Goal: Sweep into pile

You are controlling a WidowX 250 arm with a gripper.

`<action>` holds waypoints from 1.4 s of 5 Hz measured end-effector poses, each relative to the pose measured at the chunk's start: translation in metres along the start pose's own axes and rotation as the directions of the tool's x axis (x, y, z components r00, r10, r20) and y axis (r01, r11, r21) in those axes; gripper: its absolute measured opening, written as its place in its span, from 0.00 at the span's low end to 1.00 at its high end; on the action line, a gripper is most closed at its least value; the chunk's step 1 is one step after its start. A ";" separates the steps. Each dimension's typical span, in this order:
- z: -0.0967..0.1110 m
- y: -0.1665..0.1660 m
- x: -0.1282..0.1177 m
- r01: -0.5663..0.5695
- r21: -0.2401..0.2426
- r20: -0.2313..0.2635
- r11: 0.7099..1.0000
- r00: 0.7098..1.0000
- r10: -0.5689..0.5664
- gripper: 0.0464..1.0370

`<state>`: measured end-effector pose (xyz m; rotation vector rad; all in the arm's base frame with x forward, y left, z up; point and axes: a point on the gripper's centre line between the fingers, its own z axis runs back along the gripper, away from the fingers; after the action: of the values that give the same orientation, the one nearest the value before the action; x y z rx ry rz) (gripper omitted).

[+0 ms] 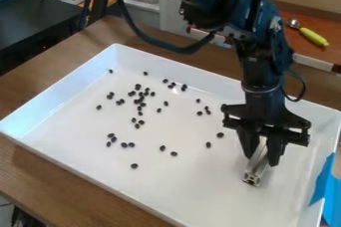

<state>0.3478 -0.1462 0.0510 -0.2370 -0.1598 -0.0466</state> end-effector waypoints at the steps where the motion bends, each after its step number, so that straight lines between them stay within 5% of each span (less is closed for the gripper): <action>1: 0.000 0.003 0.003 -0.015 -0.016 0.015 1.000 1.000 0.016 0.34; 7: 0.004 0.042 0.007 -0.075 -0.064 0.024 0.995 0.997 0.076 0.34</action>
<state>0.3567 -0.1049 0.0459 -0.3068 -0.1754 0.0266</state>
